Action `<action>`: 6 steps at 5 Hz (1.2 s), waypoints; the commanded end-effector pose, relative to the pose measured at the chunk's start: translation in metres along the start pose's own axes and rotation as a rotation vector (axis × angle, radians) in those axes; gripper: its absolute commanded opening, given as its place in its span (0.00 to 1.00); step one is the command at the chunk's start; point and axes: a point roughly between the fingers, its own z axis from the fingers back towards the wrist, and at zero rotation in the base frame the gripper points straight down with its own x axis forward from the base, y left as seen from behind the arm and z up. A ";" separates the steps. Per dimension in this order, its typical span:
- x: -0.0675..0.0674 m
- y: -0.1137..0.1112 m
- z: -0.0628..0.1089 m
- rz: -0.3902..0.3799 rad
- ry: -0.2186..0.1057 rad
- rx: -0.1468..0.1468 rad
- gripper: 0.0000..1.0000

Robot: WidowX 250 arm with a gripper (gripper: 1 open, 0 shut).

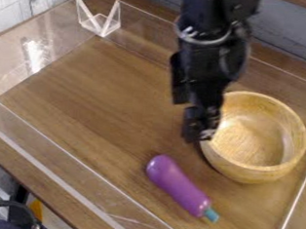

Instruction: Remove the purple eggplant from inside the brown bowl and put it on the table

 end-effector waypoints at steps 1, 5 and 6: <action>0.010 0.003 0.018 -0.016 -0.039 0.021 1.00; -0.017 0.000 0.028 -0.006 -0.044 0.033 1.00; -0.019 0.004 0.030 -0.004 -0.051 0.035 0.00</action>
